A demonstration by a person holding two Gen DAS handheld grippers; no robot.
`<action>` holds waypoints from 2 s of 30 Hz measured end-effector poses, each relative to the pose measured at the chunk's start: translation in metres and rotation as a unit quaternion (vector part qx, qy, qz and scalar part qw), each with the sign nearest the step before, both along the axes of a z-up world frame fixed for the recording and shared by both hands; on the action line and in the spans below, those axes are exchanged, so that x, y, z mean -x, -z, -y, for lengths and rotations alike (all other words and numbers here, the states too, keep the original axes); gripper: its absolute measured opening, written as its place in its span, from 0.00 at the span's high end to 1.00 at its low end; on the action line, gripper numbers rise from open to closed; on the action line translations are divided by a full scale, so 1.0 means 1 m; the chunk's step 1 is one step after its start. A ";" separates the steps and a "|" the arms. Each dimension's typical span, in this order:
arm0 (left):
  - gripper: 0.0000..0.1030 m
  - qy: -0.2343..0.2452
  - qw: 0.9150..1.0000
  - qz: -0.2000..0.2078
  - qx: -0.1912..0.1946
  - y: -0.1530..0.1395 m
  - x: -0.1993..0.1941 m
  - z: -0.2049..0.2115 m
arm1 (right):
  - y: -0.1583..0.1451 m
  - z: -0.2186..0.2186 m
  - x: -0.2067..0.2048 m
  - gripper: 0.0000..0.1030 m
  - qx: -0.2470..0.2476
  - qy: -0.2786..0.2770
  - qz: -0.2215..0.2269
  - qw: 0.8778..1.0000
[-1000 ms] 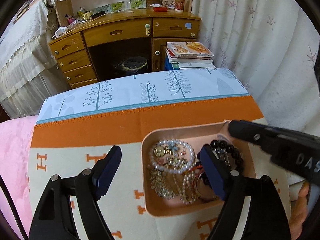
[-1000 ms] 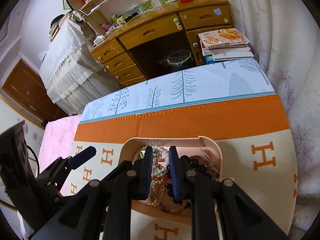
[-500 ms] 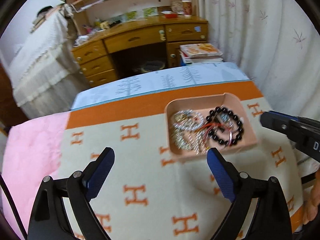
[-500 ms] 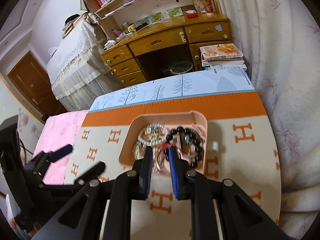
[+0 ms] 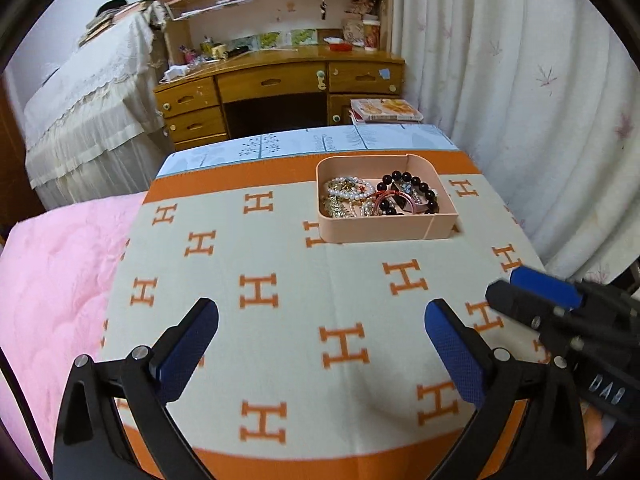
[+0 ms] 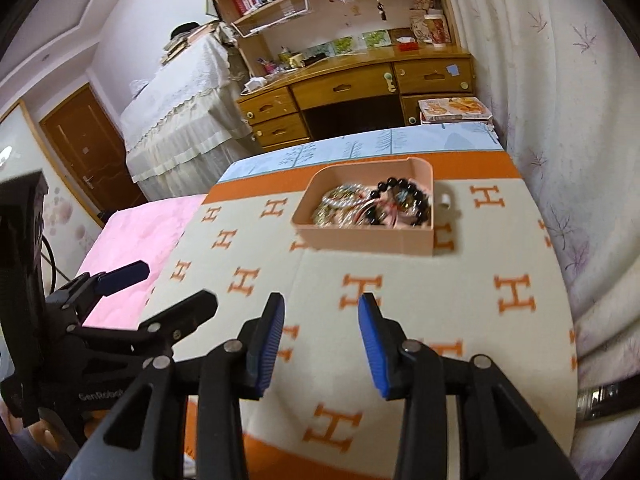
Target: Organize jewelry
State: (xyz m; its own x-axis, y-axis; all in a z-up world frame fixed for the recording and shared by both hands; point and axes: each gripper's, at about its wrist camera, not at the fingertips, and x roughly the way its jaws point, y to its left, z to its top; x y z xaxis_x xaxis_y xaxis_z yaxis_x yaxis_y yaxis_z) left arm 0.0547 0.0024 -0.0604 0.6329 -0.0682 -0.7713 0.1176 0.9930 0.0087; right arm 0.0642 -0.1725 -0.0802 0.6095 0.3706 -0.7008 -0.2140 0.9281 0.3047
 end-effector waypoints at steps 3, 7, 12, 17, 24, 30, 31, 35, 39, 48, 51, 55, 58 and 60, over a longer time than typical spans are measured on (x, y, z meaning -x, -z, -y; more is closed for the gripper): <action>0.01 -0.017 1.000 0.015 0.013 -0.005 0.020 -0.006 | -0.001 -0.004 0.021 0.62 0.004 0.009 0.011 1.000; 0.01 -0.041 0.999 0.024 0.018 -0.010 0.034 -0.014 | -0.003 -0.005 0.037 0.62 -0.004 0.013 0.016 1.000; 0.01 -0.054 0.998 0.038 0.015 -0.016 0.046 -0.016 | -0.008 -0.006 0.050 0.62 -0.001 0.014 0.034 0.999; 0.01 -0.056 0.997 0.049 0.015 -0.023 0.053 -0.013 | -0.014 -0.006 0.057 0.62 -0.008 0.019 0.047 0.999; 0.01 -0.058 0.997 0.049 0.011 -0.024 0.057 -0.011 | -0.019 -0.009 0.063 0.62 0.000 0.022 0.062 0.998; 0.01 -0.058 0.997 0.047 0.015 -0.022 0.058 -0.011 | -0.021 -0.013 0.066 0.62 0.008 0.019 0.069 0.997; 0.01 -0.058 0.997 0.046 0.016 -0.021 0.059 -0.011 | -0.021 -0.013 0.067 0.62 0.007 0.018 0.069 0.997; 0.01 -0.061 0.997 0.045 0.013 -0.020 0.060 -0.012 | -0.020 -0.015 0.066 0.62 0.006 0.014 0.065 0.998; 0.01 -0.060 0.997 0.045 0.013 -0.019 0.060 -0.012 | -0.019 -0.015 0.066 0.62 0.003 0.013 0.063 0.998; 0.01 -0.061 0.997 0.045 0.012 -0.019 0.060 -0.012 | -0.019 -0.015 0.066 0.62 0.003 0.013 0.062 0.998; 0.01 -0.063 0.997 0.047 0.010 -0.017 0.063 -0.015 | -0.019 -0.014 0.066 0.62 0.004 0.013 0.063 0.998; 0.01 -0.063 0.997 0.047 0.009 -0.015 0.064 -0.018 | -0.019 -0.015 0.066 0.62 0.005 0.014 0.064 0.998; 0.01 -0.063 0.997 0.046 0.008 -0.016 0.065 -0.018 | -0.018 -0.014 0.064 0.62 0.004 0.014 0.062 0.998; 0.01 -0.063 0.997 0.047 0.008 -0.016 0.064 -0.017 | -0.017 -0.013 0.065 0.62 0.005 0.014 0.062 0.998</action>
State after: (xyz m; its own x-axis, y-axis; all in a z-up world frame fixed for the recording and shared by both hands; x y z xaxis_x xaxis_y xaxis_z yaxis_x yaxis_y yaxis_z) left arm -0.0092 0.0191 -0.0444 0.7071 0.0041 -0.7071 -0.0088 1.0000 -0.0030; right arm -0.0003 -0.1591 -0.0630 0.7022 0.3458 -0.6224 -0.2230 0.9370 0.2689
